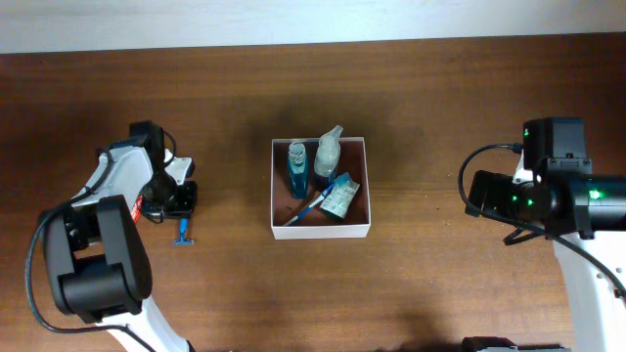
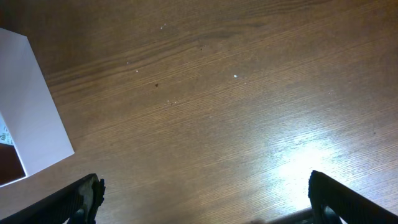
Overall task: Pack container
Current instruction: 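Carry the razor right and lower it into the box, then withdraw the left gripper and lower it over the Colgate toothpaste tube, then close the left gripper on the toothpaste tube cap end, then carry the toothpaste tube right and drop it into the box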
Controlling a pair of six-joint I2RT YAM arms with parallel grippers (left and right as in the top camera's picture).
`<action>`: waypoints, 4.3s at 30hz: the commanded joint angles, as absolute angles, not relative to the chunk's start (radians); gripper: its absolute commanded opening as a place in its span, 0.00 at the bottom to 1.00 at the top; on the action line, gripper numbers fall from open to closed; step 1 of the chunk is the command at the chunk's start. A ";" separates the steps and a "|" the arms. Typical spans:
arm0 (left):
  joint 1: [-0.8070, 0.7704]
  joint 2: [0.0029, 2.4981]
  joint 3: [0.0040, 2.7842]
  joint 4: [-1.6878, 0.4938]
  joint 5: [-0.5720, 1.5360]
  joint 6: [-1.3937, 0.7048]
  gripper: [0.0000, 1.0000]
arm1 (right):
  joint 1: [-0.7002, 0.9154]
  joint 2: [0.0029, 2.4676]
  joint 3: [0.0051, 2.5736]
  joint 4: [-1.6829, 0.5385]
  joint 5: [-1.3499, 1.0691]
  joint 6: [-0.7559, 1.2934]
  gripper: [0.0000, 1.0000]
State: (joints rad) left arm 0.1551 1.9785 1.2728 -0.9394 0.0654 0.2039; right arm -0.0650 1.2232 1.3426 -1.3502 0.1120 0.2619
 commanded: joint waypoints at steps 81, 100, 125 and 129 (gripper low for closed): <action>0.325 2.060 1.407 -0.942 -0.016 0.277 0.99 | -0.073 1.259 1.345 -1.350 0.117 0.262 0.98; 0.353 2.126 1.381 -0.929 0.016 0.258 0.64 | -0.073 1.259 1.345 -1.350 0.117 0.262 0.98; 0.307 1.928 1.604 -1.124 0.258 0.246 0.02 | -0.073 1.259 1.345 -1.347 0.117 0.262 0.98; 0.202 1.756 1.618 -1.129 0.274 0.250 0.01 | -0.073 1.259 1.345 -1.347 0.117 0.262 0.99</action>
